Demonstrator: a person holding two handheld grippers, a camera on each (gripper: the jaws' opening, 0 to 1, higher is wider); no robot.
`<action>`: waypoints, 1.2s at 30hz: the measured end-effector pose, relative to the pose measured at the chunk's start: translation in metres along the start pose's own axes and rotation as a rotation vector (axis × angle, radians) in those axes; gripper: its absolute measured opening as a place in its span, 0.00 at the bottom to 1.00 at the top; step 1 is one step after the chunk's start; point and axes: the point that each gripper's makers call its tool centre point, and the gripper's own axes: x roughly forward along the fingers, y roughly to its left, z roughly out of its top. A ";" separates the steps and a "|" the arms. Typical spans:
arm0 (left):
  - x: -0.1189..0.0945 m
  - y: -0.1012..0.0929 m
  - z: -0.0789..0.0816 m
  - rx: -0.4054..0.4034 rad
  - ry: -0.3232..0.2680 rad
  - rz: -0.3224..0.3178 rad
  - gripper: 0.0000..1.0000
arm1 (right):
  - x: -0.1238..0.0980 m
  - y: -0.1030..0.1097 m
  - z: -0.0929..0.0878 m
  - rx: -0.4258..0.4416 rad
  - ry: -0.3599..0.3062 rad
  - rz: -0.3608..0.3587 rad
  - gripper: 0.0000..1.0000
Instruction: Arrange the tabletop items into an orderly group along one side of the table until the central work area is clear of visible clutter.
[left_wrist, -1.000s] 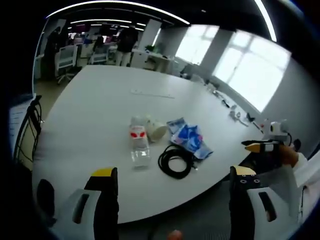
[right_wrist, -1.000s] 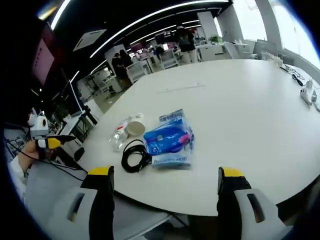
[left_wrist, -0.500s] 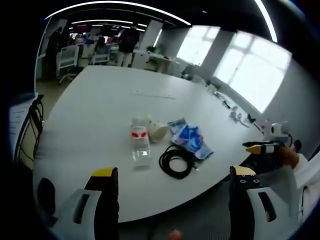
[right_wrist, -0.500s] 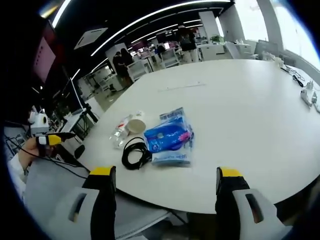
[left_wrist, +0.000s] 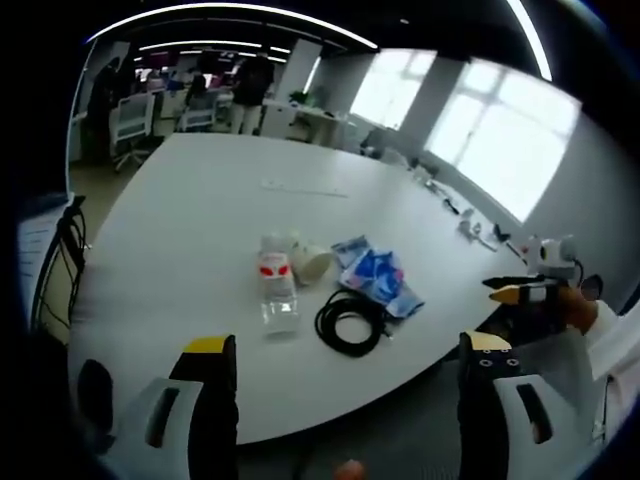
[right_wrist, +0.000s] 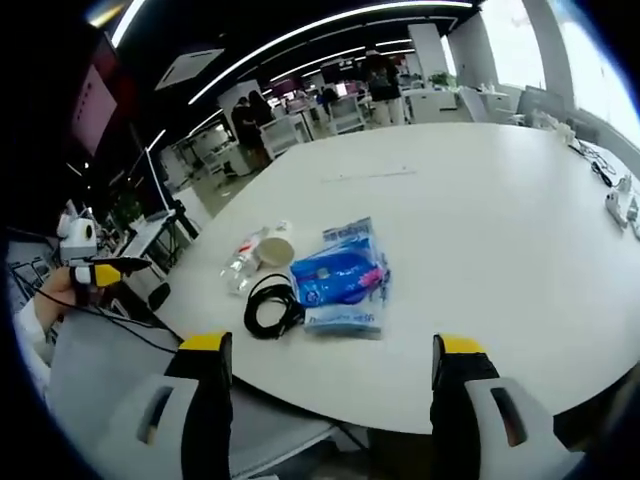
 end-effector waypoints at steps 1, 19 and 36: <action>-0.001 -0.001 0.001 0.004 0.000 0.001 0.88 | 0.001 -0.001 0.000 -0.007 0.003 0.003 0.80; 0.002 -0.001 0.018 0.052 -0.006 -0.021 0.88 | 0.007 0.005 0.003 -0.011 -0.016 0.009 0.79; 0.002 -0.005 0.016 0.081 0.033 -0.072 0.87 | 0.002 0.013 -0.001 0.026 -0.038 -0.067 0.78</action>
